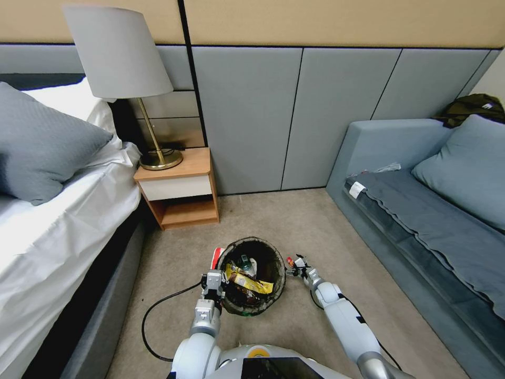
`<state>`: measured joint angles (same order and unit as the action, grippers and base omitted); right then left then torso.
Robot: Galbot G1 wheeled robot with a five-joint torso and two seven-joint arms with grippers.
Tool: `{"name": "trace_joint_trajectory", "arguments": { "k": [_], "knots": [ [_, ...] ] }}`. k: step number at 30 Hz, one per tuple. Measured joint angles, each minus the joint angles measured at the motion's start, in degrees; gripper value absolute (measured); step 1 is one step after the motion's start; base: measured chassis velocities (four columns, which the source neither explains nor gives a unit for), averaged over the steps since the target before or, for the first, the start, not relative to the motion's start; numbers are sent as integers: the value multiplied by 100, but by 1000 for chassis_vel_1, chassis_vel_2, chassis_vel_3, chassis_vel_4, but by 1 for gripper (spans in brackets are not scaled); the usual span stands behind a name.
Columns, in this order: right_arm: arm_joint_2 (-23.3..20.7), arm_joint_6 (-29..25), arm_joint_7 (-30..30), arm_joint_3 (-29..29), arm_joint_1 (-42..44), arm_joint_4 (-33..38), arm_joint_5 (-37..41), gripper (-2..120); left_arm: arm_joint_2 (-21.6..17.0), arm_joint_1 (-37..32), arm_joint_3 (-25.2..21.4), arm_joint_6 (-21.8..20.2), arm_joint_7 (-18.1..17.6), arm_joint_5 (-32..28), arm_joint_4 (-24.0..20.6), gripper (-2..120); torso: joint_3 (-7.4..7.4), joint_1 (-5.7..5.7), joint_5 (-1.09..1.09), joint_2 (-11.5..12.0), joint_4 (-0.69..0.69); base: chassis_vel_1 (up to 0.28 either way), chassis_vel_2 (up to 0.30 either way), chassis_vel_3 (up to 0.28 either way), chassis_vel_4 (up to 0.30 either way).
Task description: Pick up the trash bin, then pick up the garbage from the floor and place it into the trash bin.
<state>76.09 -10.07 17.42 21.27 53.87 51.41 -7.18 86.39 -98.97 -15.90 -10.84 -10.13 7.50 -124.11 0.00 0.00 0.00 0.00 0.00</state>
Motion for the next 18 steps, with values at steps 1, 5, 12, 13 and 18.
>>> {"name": "trace_joint_trajectory", "arguments": {
  "k": [1, 5, 12, 13, 18],
  "knots": [
    [9, -2, -22, 4, -16, -46, 0, 100, -1, -2, -1, 2, 0, 0, 5, 1, 0, 0, 0, 0, 0, 0, 0, 0, 0],
    [44, -2, -109, 30, -107, -257, 17, 100, -1, -4, -1, 11, -2, 0, 26, 1, 0, 0, 0, 0, 0, 0, 0, 0, 0],
    [107, 21, -158, 78, -213, -576, 45, 100, 3, 5, 5, 20, -3, 0, 57, 1, 0, 0, -1, 0, 0, 0, 0, 0, 0],
    [119, 20, -162, 85, -230, -616, 44, 100, 3, 5, 5, 23, -4, 0, 65, 1, 0, 0, 0, 0, 1, 0, 0, 0, 0],
    [183, 20, -195, 113, -332, -855, 46, 100, 4, -3, 18, 28, -3, 9, 84, 1, 0, 0, 0, 0, 0, 0, 0, 0, 0]
  ]
}}
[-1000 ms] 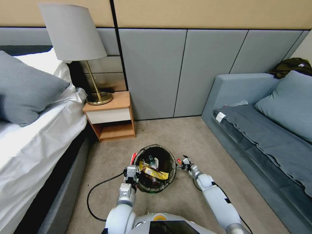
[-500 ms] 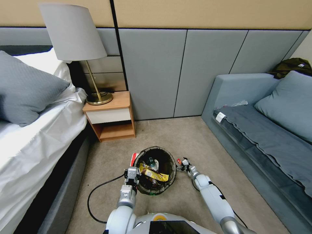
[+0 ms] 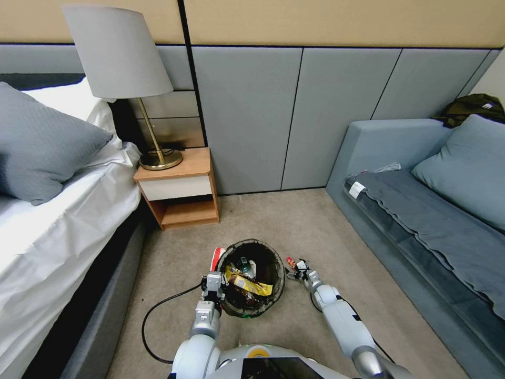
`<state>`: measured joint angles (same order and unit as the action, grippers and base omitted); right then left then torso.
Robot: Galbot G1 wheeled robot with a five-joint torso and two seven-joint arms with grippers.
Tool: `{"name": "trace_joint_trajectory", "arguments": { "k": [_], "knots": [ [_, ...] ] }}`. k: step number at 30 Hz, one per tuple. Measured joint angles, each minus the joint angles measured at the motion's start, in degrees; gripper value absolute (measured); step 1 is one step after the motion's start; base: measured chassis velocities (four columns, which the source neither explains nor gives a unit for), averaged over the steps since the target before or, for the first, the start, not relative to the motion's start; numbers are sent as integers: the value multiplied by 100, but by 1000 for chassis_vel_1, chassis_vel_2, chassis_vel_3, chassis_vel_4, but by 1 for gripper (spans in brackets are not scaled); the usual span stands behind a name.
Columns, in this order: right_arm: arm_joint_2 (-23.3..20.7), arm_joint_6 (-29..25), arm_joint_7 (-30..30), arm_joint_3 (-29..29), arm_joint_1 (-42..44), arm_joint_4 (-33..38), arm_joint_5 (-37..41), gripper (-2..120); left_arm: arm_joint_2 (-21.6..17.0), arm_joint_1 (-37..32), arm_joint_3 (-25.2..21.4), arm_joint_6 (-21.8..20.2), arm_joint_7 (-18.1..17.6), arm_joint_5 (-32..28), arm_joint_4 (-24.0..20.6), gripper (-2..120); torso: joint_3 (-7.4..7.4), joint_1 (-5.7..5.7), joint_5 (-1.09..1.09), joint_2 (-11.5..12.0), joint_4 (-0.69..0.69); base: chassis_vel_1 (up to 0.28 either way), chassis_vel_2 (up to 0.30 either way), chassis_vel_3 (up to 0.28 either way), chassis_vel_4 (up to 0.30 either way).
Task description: Pick up the trash bin, then pick up the garbage from the floor and place it into the trash bin.
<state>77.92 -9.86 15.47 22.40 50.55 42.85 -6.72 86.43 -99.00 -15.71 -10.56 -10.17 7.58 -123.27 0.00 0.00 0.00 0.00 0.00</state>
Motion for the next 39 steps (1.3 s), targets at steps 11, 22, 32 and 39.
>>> {"name": "trace_joint_trajectory", "arguments": {
  "k": [11, 22, 32, 39],
  "knots": [
    [58, -28, -33, 4, -210, -295, -13, 100, 2, -53, -1, 15, -1, 41, 1, 1, 0, 0, 0, 0, 0, 0, 0, 0, 0],
    [102, -70, -60, 19, -342, -501, -48, 100, 26, -58, 48, 26, -3, 82, 42, 1, 0, 0, -1, 0, 0, 0, 0, 0, 0],
    [112, -144, -59, 43, -226, -515, -39, 80, 20, -35, 50, 26, -3, 83, 65, 1, 2, 1, 0, -1, -2, 0, 0, 0, 0],
    [116, -189, -57, 72, -181, -600, -37, 62, 11, -35, 52, 27, -3, 73, 75, 1, 2, 2, 1, -2, -2, 0, 0, 0, 0]
  ]
}}
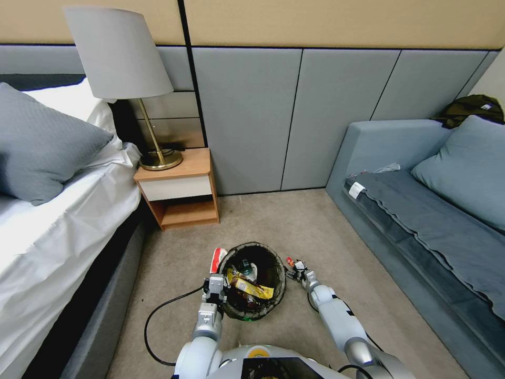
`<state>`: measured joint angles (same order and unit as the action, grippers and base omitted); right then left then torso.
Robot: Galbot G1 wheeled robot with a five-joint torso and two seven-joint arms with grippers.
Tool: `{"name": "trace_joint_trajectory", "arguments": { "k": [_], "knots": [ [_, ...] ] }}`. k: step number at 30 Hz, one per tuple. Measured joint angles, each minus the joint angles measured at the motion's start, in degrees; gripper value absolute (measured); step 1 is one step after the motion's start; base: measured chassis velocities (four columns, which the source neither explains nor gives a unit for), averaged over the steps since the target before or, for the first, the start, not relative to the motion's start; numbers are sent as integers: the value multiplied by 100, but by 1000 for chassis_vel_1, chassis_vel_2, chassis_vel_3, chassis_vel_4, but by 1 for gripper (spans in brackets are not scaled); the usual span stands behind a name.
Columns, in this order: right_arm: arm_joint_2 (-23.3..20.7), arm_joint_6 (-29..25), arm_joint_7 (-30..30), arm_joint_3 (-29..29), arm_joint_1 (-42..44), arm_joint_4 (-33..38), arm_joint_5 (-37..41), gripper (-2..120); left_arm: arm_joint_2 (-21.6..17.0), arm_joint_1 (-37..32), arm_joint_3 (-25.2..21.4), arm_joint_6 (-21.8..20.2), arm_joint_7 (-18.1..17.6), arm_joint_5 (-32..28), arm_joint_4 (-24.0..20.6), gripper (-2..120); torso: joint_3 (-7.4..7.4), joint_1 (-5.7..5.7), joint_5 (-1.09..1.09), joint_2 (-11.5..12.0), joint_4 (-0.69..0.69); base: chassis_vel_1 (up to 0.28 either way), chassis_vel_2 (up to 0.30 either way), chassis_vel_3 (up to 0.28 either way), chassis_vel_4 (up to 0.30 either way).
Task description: Pick up the trash bin, then pick up the garbage from the floor and place it into the trash bin.
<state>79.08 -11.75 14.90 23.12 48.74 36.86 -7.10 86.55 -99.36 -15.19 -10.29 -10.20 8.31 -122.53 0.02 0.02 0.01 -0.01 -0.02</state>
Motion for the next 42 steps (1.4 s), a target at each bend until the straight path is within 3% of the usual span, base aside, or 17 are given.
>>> {"name": "trace_joint_trajectory", "arguments": {
  "k": [28, 29, 32, 42],
  "knots": [
    [-67, -58, -16, 51, 59, -73, 64, 0, -2, 68, 9, -3, 4, -50, 33, 1, -2, -1, 2, 0, -1, 0, 0, 0, 0],
    [-79, -58, -62, 69, 58, -71, 70, 0, -4, 73, 8, -6, 5, -52, 35, 1, -2, -1, -8, 1, 7, 0, 0, 0, 0],
    [-81, -58, -66, 71, 68, -50, 70, 0, -4, 78, 10, -7, 8, -63, 36, 1, -3, -2, -3, 1, 9, 0, 0, 0, 0],
    [-83, -83, -129, 70, 164, 107, 117, 0, -1, 87, 12, -12, 8, -64, 44, 1, -3, -1, -3, 1, 3, 0, 0, 0, 0]
  ]
}}
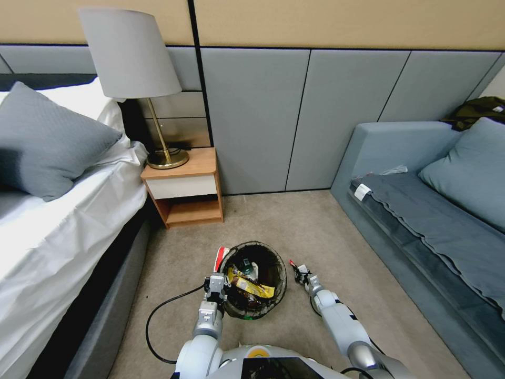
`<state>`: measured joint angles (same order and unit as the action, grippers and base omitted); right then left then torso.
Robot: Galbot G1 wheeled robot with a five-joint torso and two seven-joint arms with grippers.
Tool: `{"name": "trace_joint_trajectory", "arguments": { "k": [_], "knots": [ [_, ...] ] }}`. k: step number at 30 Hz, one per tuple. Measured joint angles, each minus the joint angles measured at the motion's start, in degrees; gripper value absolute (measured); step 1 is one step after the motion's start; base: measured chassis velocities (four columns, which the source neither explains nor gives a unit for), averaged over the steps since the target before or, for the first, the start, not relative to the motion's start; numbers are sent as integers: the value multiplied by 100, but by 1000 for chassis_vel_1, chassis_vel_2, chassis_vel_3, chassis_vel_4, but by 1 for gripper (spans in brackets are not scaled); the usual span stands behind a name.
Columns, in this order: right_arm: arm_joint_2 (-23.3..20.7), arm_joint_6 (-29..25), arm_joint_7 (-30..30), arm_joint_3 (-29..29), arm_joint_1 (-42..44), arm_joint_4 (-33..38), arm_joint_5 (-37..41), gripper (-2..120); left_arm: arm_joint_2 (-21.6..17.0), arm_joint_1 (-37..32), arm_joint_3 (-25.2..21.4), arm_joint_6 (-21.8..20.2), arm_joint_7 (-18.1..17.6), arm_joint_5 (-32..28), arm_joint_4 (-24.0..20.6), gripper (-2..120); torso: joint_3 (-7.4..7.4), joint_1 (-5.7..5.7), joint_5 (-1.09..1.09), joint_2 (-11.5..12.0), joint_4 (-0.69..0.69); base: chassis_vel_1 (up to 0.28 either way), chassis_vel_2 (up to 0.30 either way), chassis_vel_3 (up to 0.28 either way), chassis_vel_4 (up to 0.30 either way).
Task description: Pick up the trash bin, then pick up the garbage from the floor and place it into the trash bin.
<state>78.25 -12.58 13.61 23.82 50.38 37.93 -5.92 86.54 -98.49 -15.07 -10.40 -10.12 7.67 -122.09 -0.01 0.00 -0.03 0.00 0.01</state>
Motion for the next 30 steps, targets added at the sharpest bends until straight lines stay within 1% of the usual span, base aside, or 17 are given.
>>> {"name": "trace_joint_trajectory", "arguments": {
  "k": [3, 4, 5, 7, 8, 10, 11, 12, 13, 15, 16, 19, 20, 23, 24, 27, 30],
  "knots": [
    [-38, -8, -105, -31, 219, 438, 228, 0, -4, 6, 0, -3, 1, 0, 5, 1, -3, -2, -1, 2, 8, 0, 0, 0, 0],
    [-38, -8, -105, -31, 219, 438, 228, 0, -4, 6, 0, -3, 1, 0, 5, 1, -3, -2, -1, 2, 8, 0, 0, 0, 0],
    [-56, 4, -151, -51, 328, 722, 360, 0, -4, 15, 1, -4, 1, -1, 18, 1, -4, -2, 2, 2, 12, 0, 0, 0, 0],
    [-76, -21, -258, -79, 560, 1425, 646, 0, -2, 32, 15, -7, 3, -6, 44, 1, -1, -2, -3, 1, 5, 0, 0, 0, 0],
    [-83, -35, -305, -97, 685, 1772, 770, 0, -3, 41, 18, -7, 4, -8, 54, 1, -1, -2, -1, 2, 5, 0, 0, 0, 0],
    [-84, -54, -325, -108, 753, 1951, 823, 0, -5, 45, 18, -8, 4, -9, 58, 1, -2, -2, 2, 2, 4, 0, 0, 0, 0],
    [-86, -177, -367, -117, 908, 2364, 893, 0, -13, 52, 16, -12, 4, -10, 64, 1, -1, -2, 4, 1, 2, 0, 0, 0, 0],
    [-86, -354, -396, -109, 1050, 2765, 902, 0, -21, 60, 12, -15, 4, -11, 66, 1, -1, -1, 0, 2, 1, 0, 0, 0, 0],
    [-86, -354, -396, -109, 1050, 2765, 902, 0, -21, 60, 12, -15, 4, -11, 66, 1, -1, -1, 0, 2, 1, 0, 0, 0, 0],
    [-83, -553, -401, -102, 1286, 3429, 961, 0, -37, 63, 5, -19, 4, -26, 66, 1, 0, -1, 3, 2, 0, 0, 0, 0, 0],
    [-83, -553, -401, -102, 1286, 3429, 961, 0, -37, 63, 5, -19, 4, -26, 66, 1, 0, -1, 3, 2, 0, 0, 0, 0, 0],
    [-116, -770, -175, -82, 1675, 4442, 1267, 0, -50, 73, -2, -25, 5, -47, 74, 1, 0, -1, 2, 1, -1, 0, 0, 0, 0],
    [-116, -770, -175, -82, 1675, 4442, 1267, 0, -50, 73, -2, -25, 5, -47, 74, 1, 0, -1, 2, 1, -1, 0, 0, 0, 0],
    [-177, -873, 211, -70, 2148, 5409, 1546, 0, -51, 95, -1, -28, 6, -61, 120, 1, 0, 0, 1, 1, -1, 0, 0, 0, 0],
    [-177, -873, 211, -70, 2148, 5409, 1546, 0, -51, 95, -1, -28, 6, -61, 120, 1, 0, 0, 1, 1, -1, 0, 0, 0, 0],
    [-253, -947, 488, -92, 2664, 6428, 1671, 0, -50, 111, 6, -30, 7, -67, 142, 1, 1, 0, 2, 1, 0, 0, 0, 0, 0],
    [-299, -994, 532, -175, 2923, 6854, 1660, 0, -48, 124, 9, -33, 7, -82, 151, 1, 1, 0, 2, 1, -1, 0, 0, 0, 0]
  ]
}}
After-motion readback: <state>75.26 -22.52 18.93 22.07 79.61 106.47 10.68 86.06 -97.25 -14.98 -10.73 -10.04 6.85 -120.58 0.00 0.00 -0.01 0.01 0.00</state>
